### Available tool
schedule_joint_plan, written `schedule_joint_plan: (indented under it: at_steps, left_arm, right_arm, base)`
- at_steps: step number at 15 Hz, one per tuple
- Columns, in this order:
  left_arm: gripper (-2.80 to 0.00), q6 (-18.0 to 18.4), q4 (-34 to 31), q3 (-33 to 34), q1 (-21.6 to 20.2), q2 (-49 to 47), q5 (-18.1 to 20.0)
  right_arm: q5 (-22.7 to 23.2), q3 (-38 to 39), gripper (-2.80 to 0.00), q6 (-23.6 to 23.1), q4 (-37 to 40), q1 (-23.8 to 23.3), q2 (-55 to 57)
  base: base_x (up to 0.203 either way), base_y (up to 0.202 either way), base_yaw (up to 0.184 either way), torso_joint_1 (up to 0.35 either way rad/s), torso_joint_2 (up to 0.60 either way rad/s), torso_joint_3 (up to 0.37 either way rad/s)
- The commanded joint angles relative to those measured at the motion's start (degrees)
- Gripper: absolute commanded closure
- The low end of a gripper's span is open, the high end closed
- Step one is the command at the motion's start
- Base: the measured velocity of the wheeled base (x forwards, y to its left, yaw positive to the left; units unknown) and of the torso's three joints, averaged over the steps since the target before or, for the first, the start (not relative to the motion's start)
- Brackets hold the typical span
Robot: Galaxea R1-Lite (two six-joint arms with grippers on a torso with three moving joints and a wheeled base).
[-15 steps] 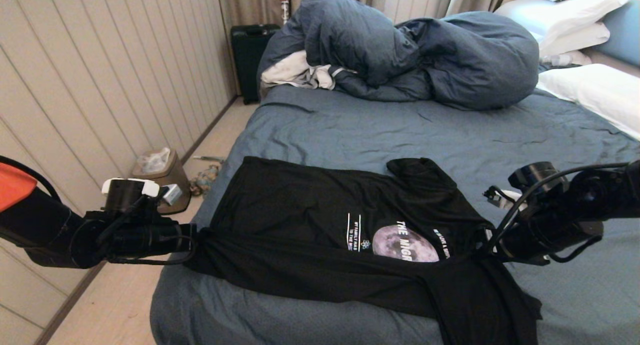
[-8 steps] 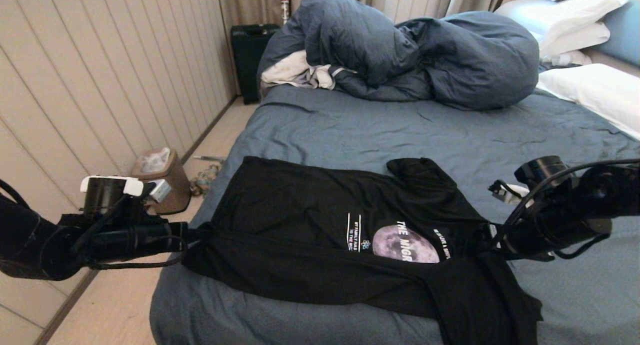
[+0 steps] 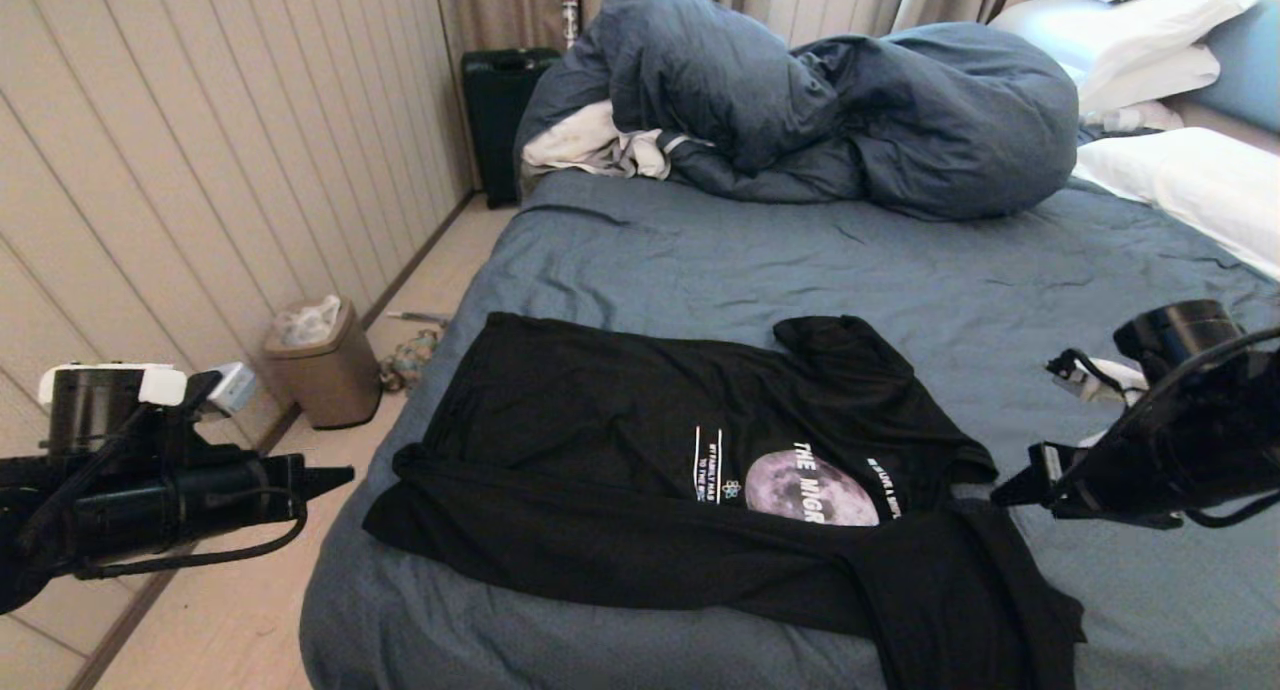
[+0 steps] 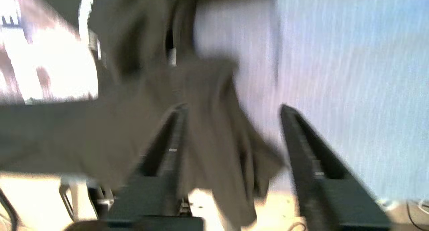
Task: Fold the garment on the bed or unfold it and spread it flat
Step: Fold the black T-shirt
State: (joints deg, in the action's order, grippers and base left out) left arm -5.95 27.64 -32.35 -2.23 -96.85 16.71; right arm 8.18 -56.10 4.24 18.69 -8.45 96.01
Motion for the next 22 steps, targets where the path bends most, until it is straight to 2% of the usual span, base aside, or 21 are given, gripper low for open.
schedule_joint_plan:
  at_steps: [1, 3, 5, 7, 8, 11, 17, 22]
  left_arm:
    - [0.00, -0.1, 0.1, 3.0, -0.9, 4.5, 0.5]
    - [0.00, -0.2, -0.5, 4.4, -0.7, 6.6, 3.3]
    - [0.00, -0.3, -1.5, 5.7, 0.9, 6.4, 8.4]
    - [0.00, -0.3, -1.4, 5.9, 1.2, 5.6, 8.8]
    - [0.00, -0.3, -1.4, 6.1, 1.2, 5.0, 8.9]
    - [0.00, -0.1, -1.4, 6.2, 1.4, 4.0, 9.0]
    - [0.00, -0.1, -0.9, 6.1, 1.4, 3.1, 9.0]
    - [0.00, -0.2, -0.9, 5.6, 1.4, 2.6, 9.0]
  right_arm:
    - [0.1, 4.0, 0.00, -0.6, 0.2, -0.5, -5.4]
    - [0.2, 11.3, 0.00, -3.1, 0.1, -0.8, -10.5]
    - [0.2, 18.9, 0.00, -4.5, -0.2, -0.8, -14.0]
    - [0.0, 23.6, 0.00, -6.0, -1.1, -1.5, -15.1]
    - [0.0, 25.5, -2.77, -6.3, -2.1, -2.1, -15.5]
    - [0.0, 30.6, -2.80, -9.3, -4.1, -2.3, -18.9]
    - [0.0, 31.2, -2.80, -9.8, -6.1, -1.6, -14.7]
    - [0.8, 33.7, -2.80, -9.7, -18.8, -0.1, -6.0]
  base:
    - [0.000, 0.000, 0.000, 0.000, 0.00, 0.000]
    - [0.000, 0.000, 0.000, 0.000, 0.00, 0.000]
    - [0.000, 0.000, 0.000, 0.000, 0.00, 0.000]
    - [0.000, 0.000, 0.000, 0.000, 0.00, 0.000]
    - [0.000, 0.000, 0.000, 0.000, 0.00, 0.000]
    - [0.000, 0.000, 0.000, 0.000, 0.00, 0.000]
    - [0.000, 0.000, 0.000, 0.000, 0.00, 0.000]
    - [0.000, 0.000, 0.000, 0.000, 0.00, 0.000]
